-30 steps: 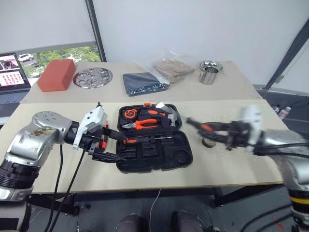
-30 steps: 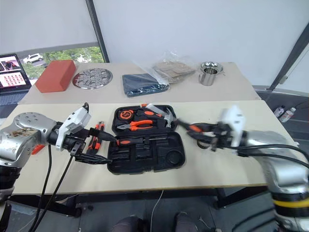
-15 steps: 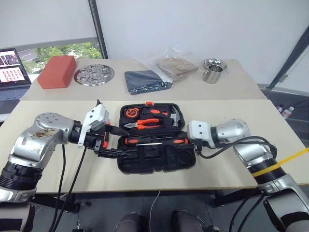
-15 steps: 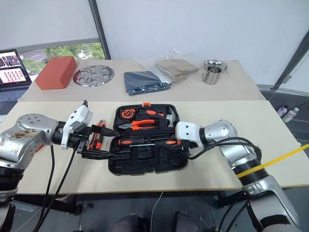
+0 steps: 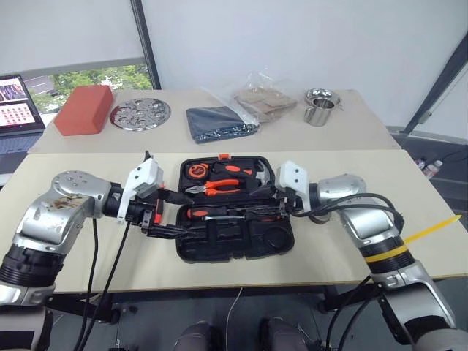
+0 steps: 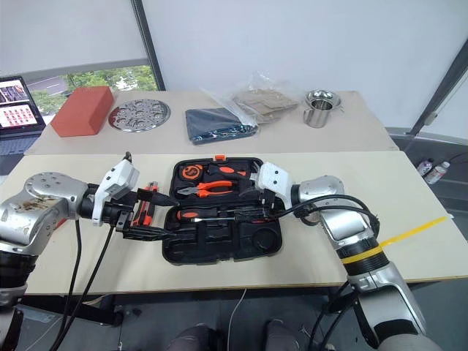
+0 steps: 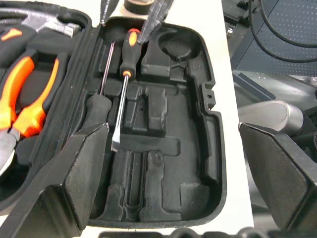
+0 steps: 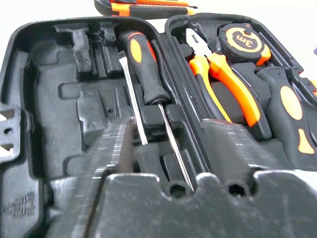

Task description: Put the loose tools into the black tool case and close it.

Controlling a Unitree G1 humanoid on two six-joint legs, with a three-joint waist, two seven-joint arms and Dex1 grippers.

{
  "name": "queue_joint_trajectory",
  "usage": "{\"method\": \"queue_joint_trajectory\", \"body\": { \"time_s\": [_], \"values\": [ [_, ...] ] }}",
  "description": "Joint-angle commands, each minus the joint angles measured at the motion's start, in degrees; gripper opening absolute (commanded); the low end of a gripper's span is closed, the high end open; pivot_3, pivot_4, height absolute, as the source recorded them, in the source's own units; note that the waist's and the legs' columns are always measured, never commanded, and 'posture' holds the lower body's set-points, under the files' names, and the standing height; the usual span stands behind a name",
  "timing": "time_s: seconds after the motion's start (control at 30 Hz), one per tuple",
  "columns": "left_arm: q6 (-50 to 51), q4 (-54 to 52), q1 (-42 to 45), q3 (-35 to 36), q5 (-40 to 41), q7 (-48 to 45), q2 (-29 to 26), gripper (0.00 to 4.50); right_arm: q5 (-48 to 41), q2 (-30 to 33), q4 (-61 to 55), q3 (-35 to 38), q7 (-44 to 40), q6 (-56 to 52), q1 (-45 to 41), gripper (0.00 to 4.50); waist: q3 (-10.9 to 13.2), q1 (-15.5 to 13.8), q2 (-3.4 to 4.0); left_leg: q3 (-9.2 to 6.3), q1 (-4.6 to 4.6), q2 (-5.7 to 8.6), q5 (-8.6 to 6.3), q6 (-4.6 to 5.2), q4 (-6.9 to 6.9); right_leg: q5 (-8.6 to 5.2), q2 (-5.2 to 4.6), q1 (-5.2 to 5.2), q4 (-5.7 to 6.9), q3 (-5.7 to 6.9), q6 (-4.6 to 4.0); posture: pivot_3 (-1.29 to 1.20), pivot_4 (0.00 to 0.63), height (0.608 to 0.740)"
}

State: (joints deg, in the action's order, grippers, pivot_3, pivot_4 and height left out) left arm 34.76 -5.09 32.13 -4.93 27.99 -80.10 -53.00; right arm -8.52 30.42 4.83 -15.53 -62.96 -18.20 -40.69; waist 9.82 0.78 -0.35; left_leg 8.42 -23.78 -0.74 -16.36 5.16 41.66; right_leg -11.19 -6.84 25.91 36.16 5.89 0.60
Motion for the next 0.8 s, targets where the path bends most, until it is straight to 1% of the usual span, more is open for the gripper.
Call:
{"method": "queue_joint_trajectory", "body": {
  "time_s": [0.03,0.1,0.17,0.27,0.33,0.37,0.43,0.47,0.5,0.57,0.6,0.63,0.7,0.73,0.8],
  "values": [
    [-1.73,0.2,1.22,0.23,-0.49,-0.69,0.1,4.5,4.25,-0.22,-0.04,-3.32,1.37,2.25,1.43,0.63,0.0,0.01,0.0,0.0,0.0,0.0,0.0,0.0,0.0,0.0,0.0,0.0,0.01,0.0,0.0,0.0,0.15,0.734],
    [-2.21,0.55,1.09,0.03,-0.81,-0.77,0.15,4.5,10.02,-1.01,2.4,-6.65,5.39,5.49,2.33,0.02,0.0,0.12,0.0,0.02,0.0,0.0,0.0,0.0,0.0,0.0,0.0,0.03,0.02,0.0,-0.01,0.0,0.15,0.734],
    [-2.81,1.25,0.78,-0.03,-1.73,0.08,0.37,4.5,13.94,-1.09,3.43,-9.52,7.22,8.41,4.34,0.02,-0.05,0.27,-0.03,0.08,0.0,0.0,0.0,-0.01,-0.01,-0.01,0.01,0.07,0.05,-0.05,-0.01,0.0,0.15,0.734],
    [-3.36,3.28,-0.03,0.81,-3.03,2.04,0.38,4.5,13.51,-1.42,1.2,-9.69,6.86,8.15,7.32,0.02,-0.15,0.39,-0.17,0.1,0.24,-0.06,0.04,-0.1,-0.03,-0.05,0.09,-0.12,0.06,-0.09,0.01,0.0,0.15,0.734],
    [-4.14,4.61,-2.03,2.88,-3.76,3.47,-0.79,4.5,11.55,-2.1,-0.44,-6.8,7.78,6.72,6.93,0.02,-0.14,0.45,-0.16,0.09,0.61,-0.1,0.04,-0.16,-0.09,-0.17,0.14,-0.48,0.03,-0.12,0.12,0.0,0.15,0.734],
    [-3.85,4.7,-3.53,4.7,-3.58,4.35,-1.59,4.5,9.08,-3.04,-1.36,-4.16,8.3,6.47,6.08,0.02,-0.14,0.51,-0.17,0.1,0.87,-0.1,-0.08,-0.4,-0.19,-0.22,0.13,-0.68,0.0,-0.18,0.08,0.0,0.15,0.734],
    [-2.19,4.04,-7.2,9.13,-2.3,5.97,-3.2,4.5,2.21,-4.57,-4.51,1.06,7.53,2.45,4.52,0.02,-0.11,0.72,-0.2,0.11,0.95,-0.09,-0.14,-0.66,-0.39,-0.22,0.13,-0.65,-0.01,-0.26,0.04,0.0,0.15,0.734],
    [-1.51,3.44,-9.56,11.61,-1.61,6.59,-4.08,4.5,-1.41,-4.81,-6.54,3.26,6.56,-0.55,3.97,0.02,-0.09,0.82,-0.2,0.1,0.89,-0.11,-0.1,-0.69,-0.41,-0.12,0.14,-0.54,0.01,-0.28,-0.14,0.0,0.15,0.734],
    [-0.88,2.86,-12.99,15.03,-1.06,7.11,-5.13,4.5,-5.85,-4.34,-9.35,5.41,4.98,-4.85,3.4,0.02,-0.09,0.79,-0.2,0.1,0.81,-0.12,0.06,-0.51,-0.47,-0.03,0.14,-0.41,0.03,-0.3,-0.31,0.0,0.15,0.734],
    [-0.03,1.31,-19.89,21.74,-0.37,7.82,-6.47,4.5,-13.86,-2.72,-14.63,8.88,2.33,-12.49,2.9,0.58,-0.09,0.83,-0.2,0.08,0.56,-0.13,0.2,-0.41,-0.6,0.01,0.14,-0.03,0.05,-0.3,-0.4,0.0,0.15,0.734],
    [0.28,1.25,-24.95,27.06,-0.59,8.0,-6.82,4.5,-19.47,-1.12,-18.1,10.83,0.46,-17.31,2.63,0.79,-0.09,0.83,-0.2,0.08,0.47,-0.13,0.22,-0.41,-0.68,0.02,0.13,0.09,0.05,-0.29,-0.41,0.0,0.15,0.734],
    [0.48,1.02,-28.46,30.64,-0.57,8.26,-6.98,4.5,-23.26,0.03,-20.48,12.17,-0.62,-20.68,2.52,1.17,-0.09,0.92,-0.19,0.08,0.43,-0.15,0.21,-0.42,-0.72,0.03,0.12,0.18,0.04,-0.29,-0.43,0.0,0.15,0.734],
    [-0.02,3.16,-37.33,40.62,-1.86,8.48,-6.62,4.5,-31.55,3.1,-25.41,15.0,-2.3,-27.23,2.65,1.9,-0.11,0.92,-0.24,0.04,0.44,-0.15,0.18,-0.46,-0.9,0.02,0.11,0.2,-0.04,-0.2,-0.43,0.0,0.15,0.734],
    [-0.49,4.19,-40.46,44.06,-2.39,8.66,-6.42,4.5,-33.84,4.13,-26.81,15.82,-2.38,-29.06,2.88,2.26,-0.11,0.95,-0.29,0.01,0.42,-0.17,0.15,-0.5,-0.94,0.0,0.11,0.21,-0.08,-0.14,-0.46,0.0,0.15,0.734],
    [-1.54,5.57,-44.47,47.83,-2.7,8.71,-6.35,4.5,-36.46,5.33,-28.21,16.55,-1.91,-30.94,3.25,2.9,-0.12,0.86,-0.33,-0.02,0.45,-0.22,0.08,-0.6,-0.97,-0.05,0.07,0.21,-0.13,-0.05,-0.54,0.0,0.15,0.734]
  ]
}}
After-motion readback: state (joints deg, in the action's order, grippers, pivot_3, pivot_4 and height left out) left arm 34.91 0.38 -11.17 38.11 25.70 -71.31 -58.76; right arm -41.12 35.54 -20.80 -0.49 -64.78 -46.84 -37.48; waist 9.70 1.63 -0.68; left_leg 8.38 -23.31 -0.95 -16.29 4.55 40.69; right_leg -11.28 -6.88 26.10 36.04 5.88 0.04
